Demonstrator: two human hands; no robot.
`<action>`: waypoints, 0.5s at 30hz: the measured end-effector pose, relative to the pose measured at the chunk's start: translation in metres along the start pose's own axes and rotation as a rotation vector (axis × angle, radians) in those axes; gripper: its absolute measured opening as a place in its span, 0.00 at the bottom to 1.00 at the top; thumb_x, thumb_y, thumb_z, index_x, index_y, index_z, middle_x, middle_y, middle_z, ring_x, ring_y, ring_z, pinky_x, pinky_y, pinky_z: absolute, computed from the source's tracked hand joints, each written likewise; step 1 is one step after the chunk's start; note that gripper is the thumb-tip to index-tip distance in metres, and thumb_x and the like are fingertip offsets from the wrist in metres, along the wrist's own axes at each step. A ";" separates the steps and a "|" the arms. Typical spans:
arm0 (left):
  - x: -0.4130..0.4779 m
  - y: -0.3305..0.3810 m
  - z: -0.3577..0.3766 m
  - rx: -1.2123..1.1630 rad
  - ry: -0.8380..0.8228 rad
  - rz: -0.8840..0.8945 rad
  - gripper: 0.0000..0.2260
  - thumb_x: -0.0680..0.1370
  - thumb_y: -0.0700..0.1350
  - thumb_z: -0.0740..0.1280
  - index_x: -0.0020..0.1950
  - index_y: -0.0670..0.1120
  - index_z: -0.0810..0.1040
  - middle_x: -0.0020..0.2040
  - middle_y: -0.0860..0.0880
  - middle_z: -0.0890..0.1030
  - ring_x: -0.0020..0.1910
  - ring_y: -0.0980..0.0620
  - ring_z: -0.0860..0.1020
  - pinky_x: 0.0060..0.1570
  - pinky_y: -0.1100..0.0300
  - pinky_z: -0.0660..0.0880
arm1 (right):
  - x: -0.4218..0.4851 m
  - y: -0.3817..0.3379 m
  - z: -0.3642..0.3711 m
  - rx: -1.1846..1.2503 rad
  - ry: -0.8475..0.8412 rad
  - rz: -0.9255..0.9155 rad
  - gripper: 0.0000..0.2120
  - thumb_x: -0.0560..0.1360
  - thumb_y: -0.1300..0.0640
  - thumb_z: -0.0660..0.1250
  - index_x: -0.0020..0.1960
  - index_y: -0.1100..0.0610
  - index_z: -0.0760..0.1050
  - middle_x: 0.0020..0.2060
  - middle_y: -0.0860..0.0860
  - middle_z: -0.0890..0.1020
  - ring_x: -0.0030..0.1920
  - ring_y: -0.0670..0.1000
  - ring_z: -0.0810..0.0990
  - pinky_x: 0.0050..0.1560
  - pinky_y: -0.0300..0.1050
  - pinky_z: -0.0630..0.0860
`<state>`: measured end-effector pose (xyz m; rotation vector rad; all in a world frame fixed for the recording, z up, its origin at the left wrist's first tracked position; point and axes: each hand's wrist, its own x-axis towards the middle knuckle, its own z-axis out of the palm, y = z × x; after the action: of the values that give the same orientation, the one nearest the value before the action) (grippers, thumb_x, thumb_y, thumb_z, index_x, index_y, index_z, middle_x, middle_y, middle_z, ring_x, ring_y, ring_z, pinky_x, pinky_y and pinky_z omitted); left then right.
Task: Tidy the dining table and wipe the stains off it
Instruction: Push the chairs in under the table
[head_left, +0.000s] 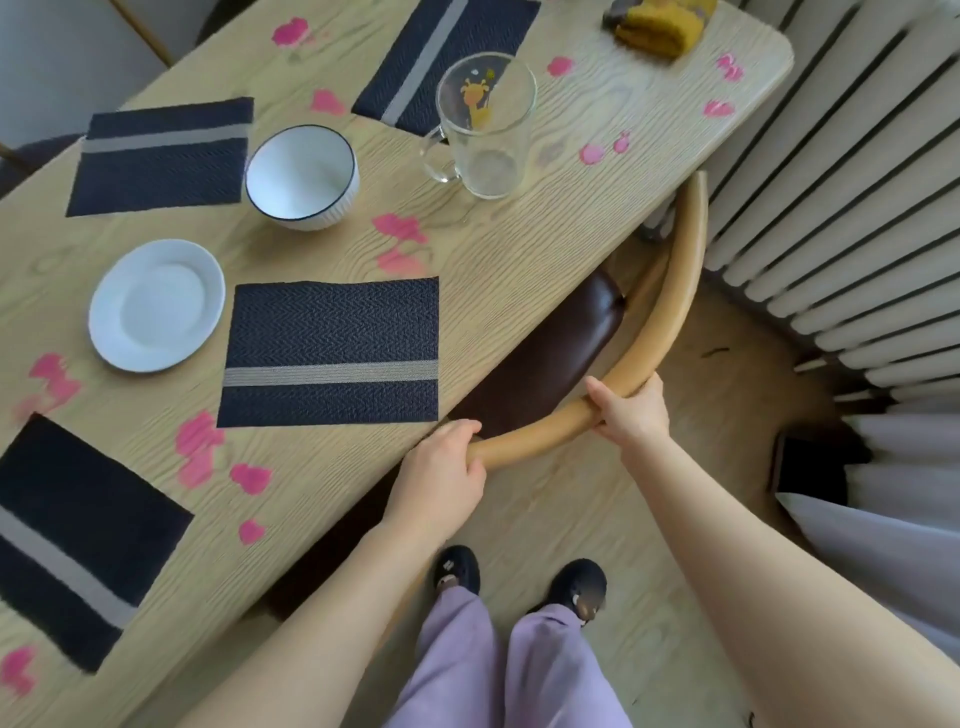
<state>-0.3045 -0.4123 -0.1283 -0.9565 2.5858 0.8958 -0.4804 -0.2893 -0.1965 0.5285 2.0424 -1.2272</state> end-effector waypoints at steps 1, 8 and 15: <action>-0.005 -0.004 0.003 -0.007 -0.006 -0.017 0.21 0.77 0.41 0.63 0.71 0.44 0.69 0.70 0.48 0.71 0.68 0.50 0.70 0.67 0.60 0.63 | -0.004 0.005 0.000 0.071 -0.039 0.033 0.36 0.69 0.47 0.74 0.71 0.53 0.62 0.57 0.53 0.77 0.45 0.52 0.81 0.44 0.51 0.83; -0.031 -0.033 0.013 0.010 -0.196 -0.426 0.30 0.73 0.51 0.71 0.70 0.43 0.64 0.63 0.43 0.76 0.63 0.43 0.75 0.58 0.55 0.71 | -0.050 0.030 0.036 0.150 -0.309 0.330 0.30 0.73 0.52 0.73 0.70 0.56 0.63 0.59 0.59 0.77 0.46 0.56 0.85 0.42 0.49 0.84; -0.036 -0.042 0.014 0.130 -0.436 -0.413 0.22 0.69 0.51 0.75 0.57 0.43 0.73 0.55 0.46 0.79 0.54 0.45 0.78 0.47 0.58 0.73 | -0.048 0.027 0.031 0.181 -0.211 0.295 0.22 0.75 0.58 0.70 0.65 0.63 0.67 0.56 0.61 0.78 0.47 0.59 0.84 0.42 0.46 0.82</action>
<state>-0.2494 -0.4102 -0.1436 -1.0651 1.9606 0.7156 -0.4196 -0.3042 -0.1876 0.7244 1.6222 -1.2358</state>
